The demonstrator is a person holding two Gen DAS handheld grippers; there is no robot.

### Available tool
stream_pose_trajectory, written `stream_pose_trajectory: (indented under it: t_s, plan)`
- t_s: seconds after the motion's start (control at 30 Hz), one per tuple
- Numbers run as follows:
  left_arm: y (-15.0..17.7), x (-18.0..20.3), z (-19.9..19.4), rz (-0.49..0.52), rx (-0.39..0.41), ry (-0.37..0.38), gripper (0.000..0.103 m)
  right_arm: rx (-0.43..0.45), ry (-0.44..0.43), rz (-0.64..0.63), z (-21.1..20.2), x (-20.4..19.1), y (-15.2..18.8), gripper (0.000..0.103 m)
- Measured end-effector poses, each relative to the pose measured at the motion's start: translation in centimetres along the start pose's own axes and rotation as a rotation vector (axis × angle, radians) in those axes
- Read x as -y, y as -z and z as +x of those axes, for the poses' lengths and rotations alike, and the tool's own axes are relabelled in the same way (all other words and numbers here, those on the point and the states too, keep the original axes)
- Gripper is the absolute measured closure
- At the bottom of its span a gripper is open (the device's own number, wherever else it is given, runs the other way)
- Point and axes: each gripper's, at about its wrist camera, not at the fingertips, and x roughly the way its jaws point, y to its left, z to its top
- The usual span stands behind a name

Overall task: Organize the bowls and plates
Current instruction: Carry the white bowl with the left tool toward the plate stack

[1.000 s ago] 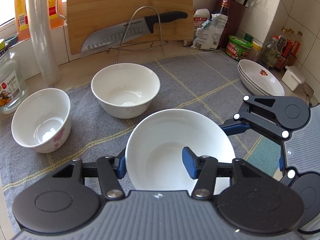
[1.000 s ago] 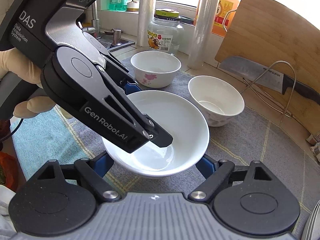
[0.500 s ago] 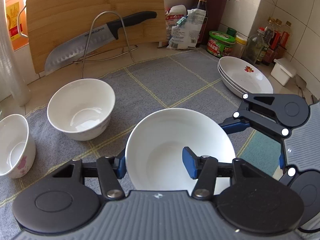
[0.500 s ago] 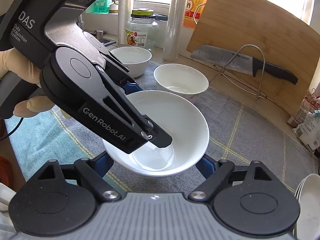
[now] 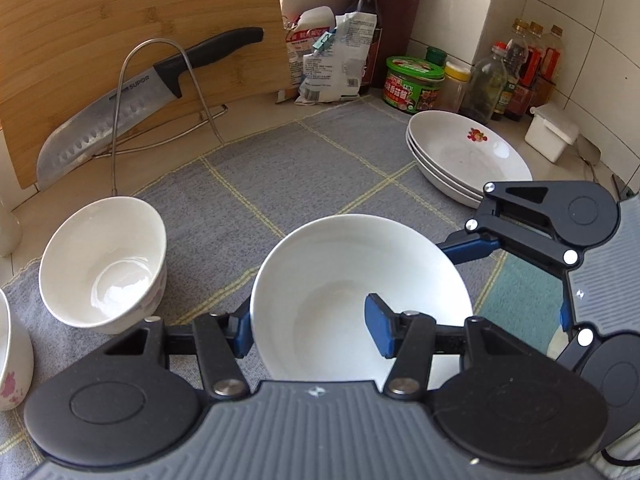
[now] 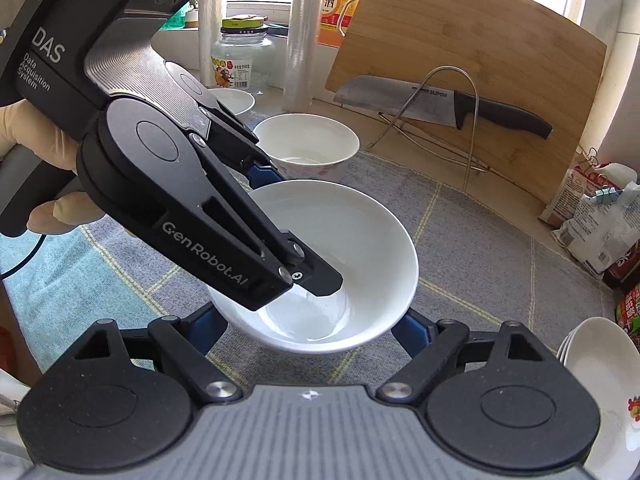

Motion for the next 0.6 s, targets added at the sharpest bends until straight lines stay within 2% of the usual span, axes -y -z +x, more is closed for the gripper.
stream_pose_trajectory:
  t_s: [0.6]
  plan:
    - [-1.0,0.4,3.4,0.032,-0.027,0.05,0.049,-0.046,0.03,0.066,1.6,1.9,1.3,0.012]
